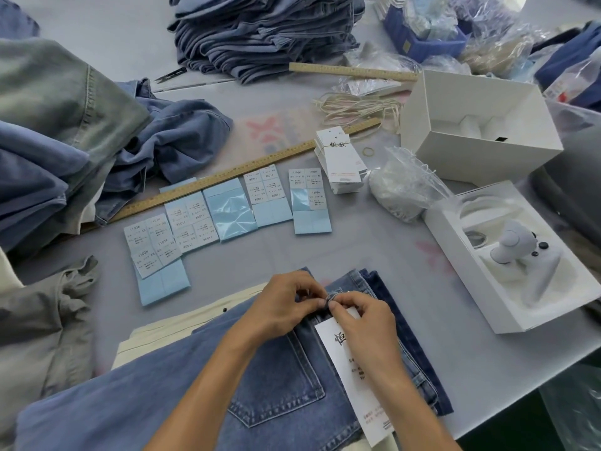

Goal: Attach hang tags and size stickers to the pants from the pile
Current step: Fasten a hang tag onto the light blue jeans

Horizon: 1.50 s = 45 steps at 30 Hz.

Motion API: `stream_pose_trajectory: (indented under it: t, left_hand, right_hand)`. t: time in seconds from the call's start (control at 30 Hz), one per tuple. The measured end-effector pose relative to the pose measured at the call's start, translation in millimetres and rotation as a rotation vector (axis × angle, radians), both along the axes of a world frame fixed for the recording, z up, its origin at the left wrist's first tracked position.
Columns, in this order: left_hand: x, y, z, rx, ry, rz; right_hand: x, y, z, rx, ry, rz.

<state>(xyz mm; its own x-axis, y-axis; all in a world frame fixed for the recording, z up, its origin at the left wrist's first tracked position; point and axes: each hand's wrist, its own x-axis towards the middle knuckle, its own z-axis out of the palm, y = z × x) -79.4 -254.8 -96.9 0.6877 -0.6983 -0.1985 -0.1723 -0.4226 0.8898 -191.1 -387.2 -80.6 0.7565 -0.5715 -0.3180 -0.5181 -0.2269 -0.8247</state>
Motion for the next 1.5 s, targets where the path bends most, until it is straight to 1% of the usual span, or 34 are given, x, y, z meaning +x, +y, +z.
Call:
stream_pose_trajectory:
  t: [0.1,0.2,0.27,0.33,0.4,0.53,0.63,0.77,0.83,0.9,0.93,1.0,1.03,1.2,1.33,1.5]
  left_hand:
    - [3.0,0.2,-4.0,0.005,0.010,-0.042]
    - [3.1,-3.4,-5.0,0.054,-0.007,-0.071]
    - [1.6,-6.4,-6.0,0.059,-0.020,-0.008]
    - [1.0,-5.7,-8.4,0.013,0.033,0.064]
    - [0.5,-3.0,-9.7,-0.028,0.093,0.076]
    - [3.1,-4.9,-6.7,0.026,0.114,0.033]
    - [12.6,-4.6,-5.9,0.043,0.189,0.028]
    - [15.0,-5.1,-8.6,0.031,0.250,0.014]
    - [15.7,-3.5,-11.0,0.007,0.280,0.028]
    - [17.0,0.1,-13.6,-0.055,0.359,0.041]
    - [17.2,1.8,-14.8,-0.086,0.393,0.044]
    - [16.1,3.4,-15.8,-0.117,0.418,0.043]
    - [15.4,3.2,-15.8,-0.122,0.416,0.042]
    - [12.7,5.9,-16.2,-0.120,0.389,0.061]
    - [10.1,3.9,-14.8,-0.120,0.365,0.101]
    - [5.2,0.2,-15.9,-0.141,0.323,0.189]
  right_hand:
    - [0.3,2.1,-1.2,-0.016,0.009,-0.022]
    - [0.0,2.9,-2.0,-0.007,-0.006,-0.037]
    - [-0.6,2.3,-1.0,0.018,-0.016,-0.031]
    - [-0.1,1.0,0.9,0.047,-0.010,-0.020]
    - [0.6,0.3,3.4,0.031,-0.001,-0.002]
    - [2.1,-1.8,13.5,-0.058,0.016,0.076]
    - [0.9,-9.3,21.9,-0.196,0.045,0.152]
    - [-18.9,-23.5,33.5,-0.397,-0.117,0.221]
    - [-34.6,-32.5,35.5,-0.437,-0.125,0.301]
    - [-48.9,-40.0,32.3,-0.397,-0.034,0.372]
    - [-53.5,-42.2,29.4,-0.327,0.017,0.375]
    - [-58.3,-41.9,22.5,-0.179,0.073,0.325]
    - [-58.5,-40.3,19.3,-0.153,0.078,0.289]
    - [-51.5,-34.4,11.0,-0.132,0.115,0.208]
    - [-49.0,-34.0,14.2,-0.166,0.160,0.253]
    - [-49.3,-28.7,18.2,-0.205,0.132,0.329]
